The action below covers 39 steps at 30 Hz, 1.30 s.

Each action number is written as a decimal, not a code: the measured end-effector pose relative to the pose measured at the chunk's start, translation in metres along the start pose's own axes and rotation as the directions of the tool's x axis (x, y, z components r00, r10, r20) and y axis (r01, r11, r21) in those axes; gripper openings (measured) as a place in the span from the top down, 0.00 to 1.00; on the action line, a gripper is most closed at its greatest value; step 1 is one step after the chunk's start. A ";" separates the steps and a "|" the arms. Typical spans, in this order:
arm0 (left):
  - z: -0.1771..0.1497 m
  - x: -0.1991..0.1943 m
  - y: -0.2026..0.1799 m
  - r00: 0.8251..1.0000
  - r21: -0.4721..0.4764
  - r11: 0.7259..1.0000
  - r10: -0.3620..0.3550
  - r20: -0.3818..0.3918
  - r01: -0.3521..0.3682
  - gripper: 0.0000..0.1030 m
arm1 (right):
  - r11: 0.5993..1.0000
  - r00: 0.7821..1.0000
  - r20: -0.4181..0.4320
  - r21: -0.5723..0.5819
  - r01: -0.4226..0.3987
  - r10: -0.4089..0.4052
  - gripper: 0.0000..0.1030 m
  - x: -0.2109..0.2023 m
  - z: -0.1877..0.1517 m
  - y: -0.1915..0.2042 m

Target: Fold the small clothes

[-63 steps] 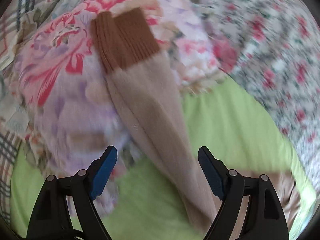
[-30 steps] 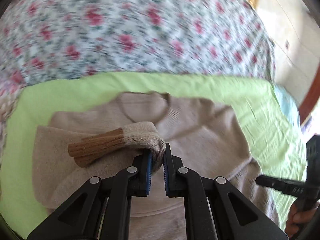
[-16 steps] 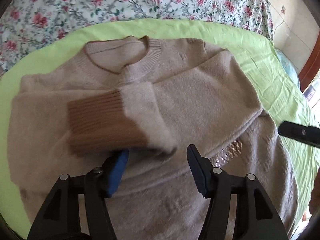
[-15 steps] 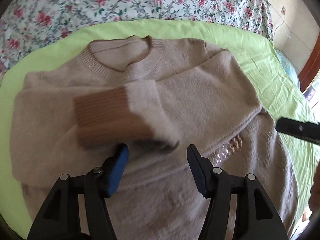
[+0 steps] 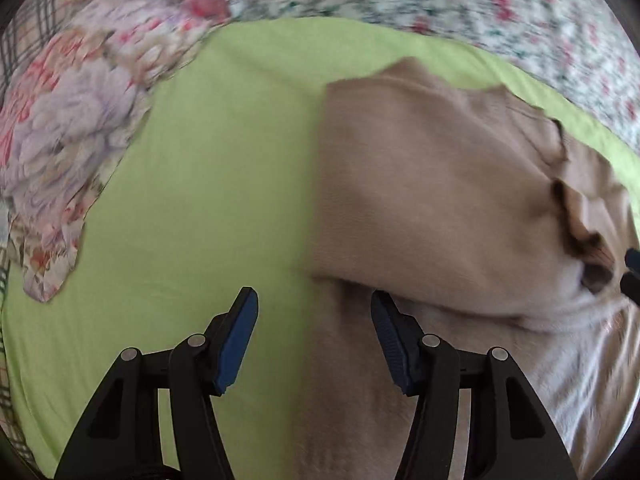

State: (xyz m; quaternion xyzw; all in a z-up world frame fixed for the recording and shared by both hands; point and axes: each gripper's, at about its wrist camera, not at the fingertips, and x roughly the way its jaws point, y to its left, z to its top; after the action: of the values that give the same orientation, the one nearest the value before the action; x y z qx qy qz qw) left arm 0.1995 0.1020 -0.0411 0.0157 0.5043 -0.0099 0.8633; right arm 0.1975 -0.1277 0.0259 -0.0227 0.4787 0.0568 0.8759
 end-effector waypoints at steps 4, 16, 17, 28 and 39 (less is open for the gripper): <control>0.011 0.018 0.008 1.000 -0.057 0.998 -0.001 -0.021 0.000 0.43 | 0.995 0.998 -0.043 -0.093 0.037 -0.041 0.45 0.036 0.010 0.018; 0.013 0.020 -0.014 1.000 -0.051 0.999 -0.008 -0.024 0.007 0.44 | 0.833 0.996 0.088 0.552 -0.041 -0.010 0.93 -0.024 -0.042 -0.132; 0.012 0.021 -0.021 1.000 -0.040 0.999 -0.010 -0.025 0.009 0.44 | 0.814 0.997 0.073 0.580 -0.035 -0.009 0.93 -0.022 -0.052 -0.140; 0.007 0.019 -0.020 1.000 -0.066 0.998 0.010 -0.028 -0.012 0.46 | 0.569 0.976 0.199 0.794 -0.215 0.092 0.39 -0.036 -0.094 -0.182; -0.004 0.008 -0.021 0.999 -0.058 0.997 0.040 -0.022 -0.041 0.47 | 0.655 0.990 -0.048 0.745 0.126 -0.135 0.81 -0.057 -0.084 -0.189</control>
State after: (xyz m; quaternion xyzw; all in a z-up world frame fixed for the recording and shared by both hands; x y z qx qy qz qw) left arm 0.1992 0.0809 -0.0501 0.0009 0.5129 0.0225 0.8582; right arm 0.1200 -0.3271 0.0254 0.3037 0.4518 -0.2068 0.8130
